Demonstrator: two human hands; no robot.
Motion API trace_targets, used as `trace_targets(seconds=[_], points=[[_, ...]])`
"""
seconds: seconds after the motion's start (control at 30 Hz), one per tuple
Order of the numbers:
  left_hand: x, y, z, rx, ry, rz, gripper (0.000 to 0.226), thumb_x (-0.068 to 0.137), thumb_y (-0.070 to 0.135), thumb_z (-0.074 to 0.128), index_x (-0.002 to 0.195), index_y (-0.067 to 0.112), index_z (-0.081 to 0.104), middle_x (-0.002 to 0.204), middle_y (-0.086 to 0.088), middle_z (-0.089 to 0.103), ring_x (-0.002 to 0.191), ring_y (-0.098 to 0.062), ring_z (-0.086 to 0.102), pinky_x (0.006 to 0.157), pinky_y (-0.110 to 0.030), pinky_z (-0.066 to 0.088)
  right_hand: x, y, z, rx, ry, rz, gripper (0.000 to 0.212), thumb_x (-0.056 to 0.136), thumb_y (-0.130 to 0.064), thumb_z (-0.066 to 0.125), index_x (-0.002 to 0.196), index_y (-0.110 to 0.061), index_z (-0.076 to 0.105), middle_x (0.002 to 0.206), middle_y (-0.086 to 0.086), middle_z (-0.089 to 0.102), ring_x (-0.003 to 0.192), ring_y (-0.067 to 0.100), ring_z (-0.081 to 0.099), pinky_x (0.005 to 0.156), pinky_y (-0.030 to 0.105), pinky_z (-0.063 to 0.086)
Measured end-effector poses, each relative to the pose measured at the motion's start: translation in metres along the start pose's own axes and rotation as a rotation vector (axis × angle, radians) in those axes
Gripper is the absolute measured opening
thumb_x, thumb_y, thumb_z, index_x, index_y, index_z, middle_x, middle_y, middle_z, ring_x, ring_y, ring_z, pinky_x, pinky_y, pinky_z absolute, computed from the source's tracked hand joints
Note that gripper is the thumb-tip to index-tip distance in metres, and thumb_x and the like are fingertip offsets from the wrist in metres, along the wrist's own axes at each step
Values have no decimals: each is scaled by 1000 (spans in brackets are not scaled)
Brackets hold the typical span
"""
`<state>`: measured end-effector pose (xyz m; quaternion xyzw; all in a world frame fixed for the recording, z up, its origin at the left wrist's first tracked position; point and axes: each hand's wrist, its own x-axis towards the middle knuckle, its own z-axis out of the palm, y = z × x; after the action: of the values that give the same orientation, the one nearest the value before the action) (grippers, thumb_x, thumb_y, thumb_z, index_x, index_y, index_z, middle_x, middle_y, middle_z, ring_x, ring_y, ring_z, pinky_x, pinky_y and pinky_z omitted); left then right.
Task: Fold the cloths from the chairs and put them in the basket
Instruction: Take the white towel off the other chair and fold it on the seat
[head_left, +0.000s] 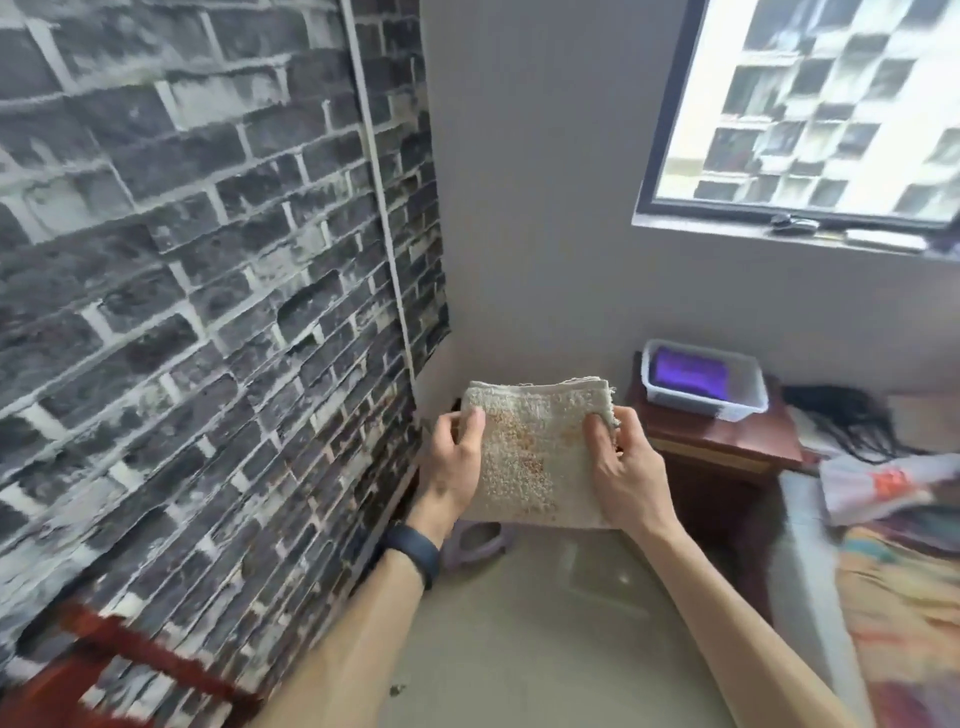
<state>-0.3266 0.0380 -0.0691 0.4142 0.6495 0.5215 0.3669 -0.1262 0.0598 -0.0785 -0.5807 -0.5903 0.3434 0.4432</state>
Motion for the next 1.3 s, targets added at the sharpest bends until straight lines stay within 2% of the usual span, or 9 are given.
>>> trace_targets(seconds=[0.1,0.27,0.37,0.5,0.63,0.73,0.83,1.07,1.3], points=[[5,-8,45,-22,-76,10,25,101,39,52,108,18,63,96,3,66,95,-19,63,85,-32,50,-3,20,-32,-36,93,41,15,99,-53,50,91,-40,53,75,-14,69,66,0,64,56,16,45],[23,-13,115,-185,-277,-106,5,94,26,67,99,24,67,92,-1,71,88,-19,67,82,-36,56,16,68,-94,-51,124,157,20,95,-56,57,93,-37,60,77,-3,72,69,4,69,64,30,55],[43,-11,161,-217,-384,-169,9,90,24,72,98,24,70,91,-5,74,84,-19,72,79,-36,59,41,101,-130,8,110,216,17,93,-58,60,93,-41,62,83,3,74,78,19,73,72,41,60],[76,-6,231,-192,-453,-244,15,86,30,76,99,23,73,103,-16,74,99,-34,70,91,-50,56,86,142,-172,73,119,263,26,86,-67,61,96,-43,64,84,1,75,77,17,74,73,43,62],[105,-1,296,-152,-466,-293,14,87,30,75,99,23,73,103,-15,74,94,-30,71,93,-52,55,132,171,-206,117,117,314,19,89,-62,62,96,-44,65,83,3,74,78,17,73,72,37,59],[125,-1,335,-109,-482,-333,19,89,31,72,105,20,70,106,-12,74,90,-23,71,79,-42,59,159,189,-225,172,87,372,10,92,-55,64,95,-45,66,83,1,74,75,12,72,64,25,55],[144,-4,363,-88,-510,-419,22,92,33,69,110,20,68,107,-3,75,86,-14,73,61,-26,55,181,210,-238,304,-51,481,6,93,-45,68,99,-43,67,92,1,76,88,15,75,66,32,61],[208,-30,416,63,-674,-591,23,92,36,69,113,27,67,106,-1,76,104,-30,70,95,-52,54,249,267,-253,333,-102,655,10,95,-33,69,98,-43,69,96,3,75,88,10,75,63,35,62],[307,-60,490,47,-742,-720,31,88,39,72,116,28,65,105,-2,76,95,-24,74,75,-40,60,357,325,-254,318,-89,783,18,93,-36,71,110,-38,67,107,4,75,93,13,75,70,40,63]])
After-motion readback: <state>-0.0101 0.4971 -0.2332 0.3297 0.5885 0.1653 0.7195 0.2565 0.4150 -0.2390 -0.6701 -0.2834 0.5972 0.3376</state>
